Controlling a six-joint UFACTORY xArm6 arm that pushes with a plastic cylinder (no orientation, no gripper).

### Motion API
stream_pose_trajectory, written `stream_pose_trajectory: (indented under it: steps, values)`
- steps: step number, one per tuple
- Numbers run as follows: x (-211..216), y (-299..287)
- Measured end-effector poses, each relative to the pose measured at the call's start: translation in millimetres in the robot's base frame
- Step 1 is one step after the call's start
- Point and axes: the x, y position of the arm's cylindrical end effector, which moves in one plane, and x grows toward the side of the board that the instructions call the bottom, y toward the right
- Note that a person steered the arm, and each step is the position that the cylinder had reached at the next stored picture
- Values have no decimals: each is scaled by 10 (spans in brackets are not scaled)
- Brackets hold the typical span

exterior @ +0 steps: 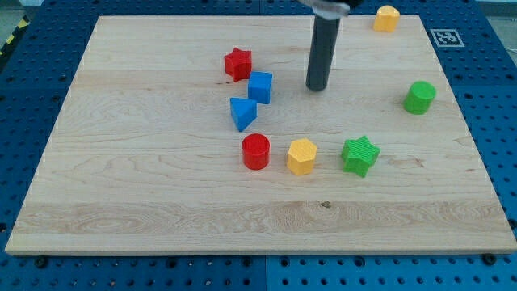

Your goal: Slide the cube above the triangle

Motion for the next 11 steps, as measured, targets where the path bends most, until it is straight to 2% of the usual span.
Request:
stream_pose_trajectory:
  steps: [1, 3, 6, 7, 8, 9, 10, 11]
  values:
    - [0, -9]
    - [0, -469]
    - [0, -784]
    - [-51, -628]
    - [-198, -131]
    - [-555, 169]
    - [-676, 875]
    - [-562, 1647]
